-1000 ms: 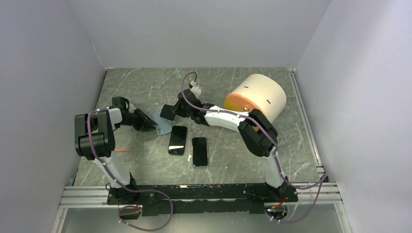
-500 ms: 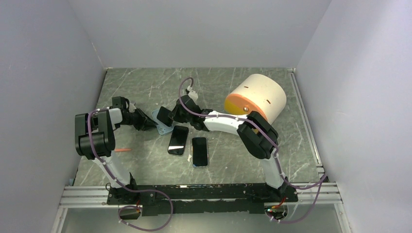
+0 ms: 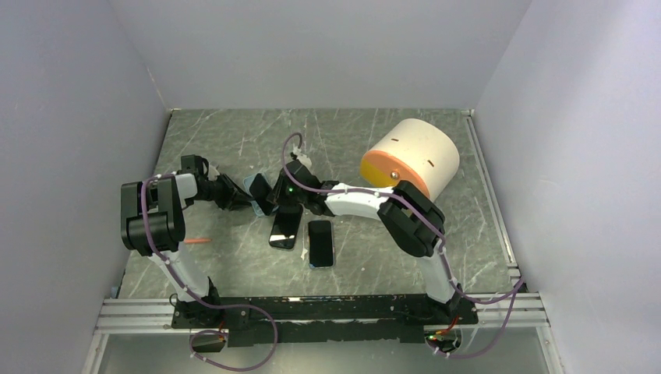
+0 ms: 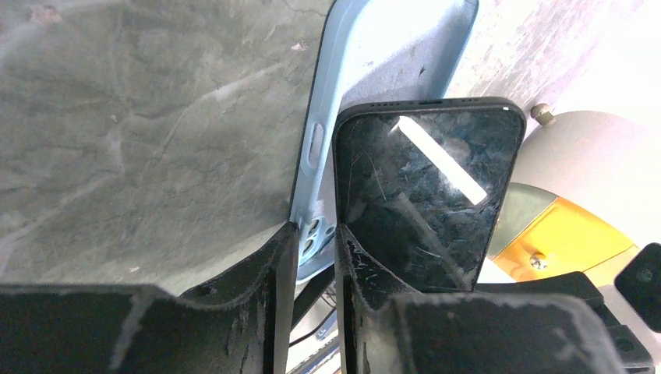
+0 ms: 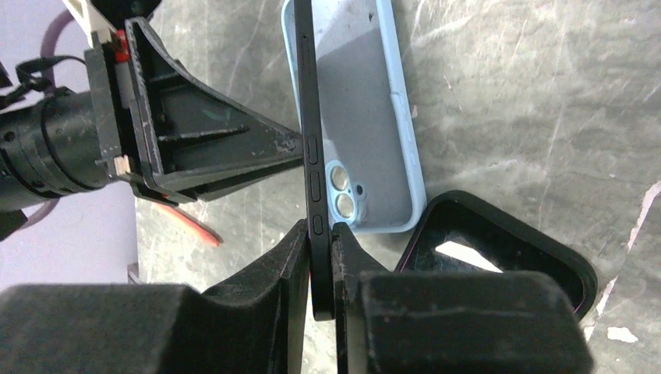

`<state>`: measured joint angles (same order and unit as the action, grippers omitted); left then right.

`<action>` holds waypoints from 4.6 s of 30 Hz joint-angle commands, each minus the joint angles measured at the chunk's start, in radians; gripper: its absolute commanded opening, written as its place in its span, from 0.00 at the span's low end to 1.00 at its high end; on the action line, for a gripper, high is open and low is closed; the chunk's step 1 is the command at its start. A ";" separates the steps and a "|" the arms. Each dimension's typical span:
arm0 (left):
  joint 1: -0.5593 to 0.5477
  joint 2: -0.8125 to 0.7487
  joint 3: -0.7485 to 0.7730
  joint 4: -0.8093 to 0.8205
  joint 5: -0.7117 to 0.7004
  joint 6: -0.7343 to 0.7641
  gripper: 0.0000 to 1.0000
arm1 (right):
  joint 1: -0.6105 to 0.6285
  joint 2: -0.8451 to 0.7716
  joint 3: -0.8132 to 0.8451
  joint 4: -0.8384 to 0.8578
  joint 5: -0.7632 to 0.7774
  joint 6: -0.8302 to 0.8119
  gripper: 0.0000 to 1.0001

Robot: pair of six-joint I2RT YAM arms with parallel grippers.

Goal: Put the phone into the phone case

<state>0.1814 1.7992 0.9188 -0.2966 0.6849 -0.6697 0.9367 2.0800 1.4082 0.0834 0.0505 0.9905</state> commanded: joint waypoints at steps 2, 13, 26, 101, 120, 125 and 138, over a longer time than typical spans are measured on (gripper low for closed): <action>-0.014 0.000 0.025 0.014 0.037 0.010 0.29 | 0.007 0.013 0.002 -0.051 -0.046 -0.028 0.19; -0.014 -0.002 0.028 -0.013 0.025 0.027 0.29 | -0.006 0.051 0.056 -0.035 -0.073 -0.028 0.00; -0.010 -0.086 0.052 -0.079 -0.031 0.057 0.43 | -0.054 0.104 0.079 0.059 -0.098 0.001 0.00; 0.141 -0.092 0.094 -0.045 -0.125 -0.049 0.51 | -0.103 0.267 0.535 -0.340 -0.056 -0.424 0.80; 0.113 0.072 0.092 0.060 0.033 -0.077 0.46 | -0.121 0.331 0.590 -0.317 -0.091 -0.435 0.45; 0.086 0.092 0.111 0.065 0.035 -0.075 0.47 | -0.121 0.355 0.614 -0.330 -0.112 -0.437 0.40; 0.081 0.127 0.120 0.067 0.069 -0.070 0.41 | -0.113 0.384 0.598 -0.238 -0.267 -0.472 0.17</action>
<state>0.2642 1.9133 1.0164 -0.2443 0.7395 -0.7471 0.8104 2.4474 1.9778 -0.2226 -0.1322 0.5392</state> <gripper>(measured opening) 0.417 0.184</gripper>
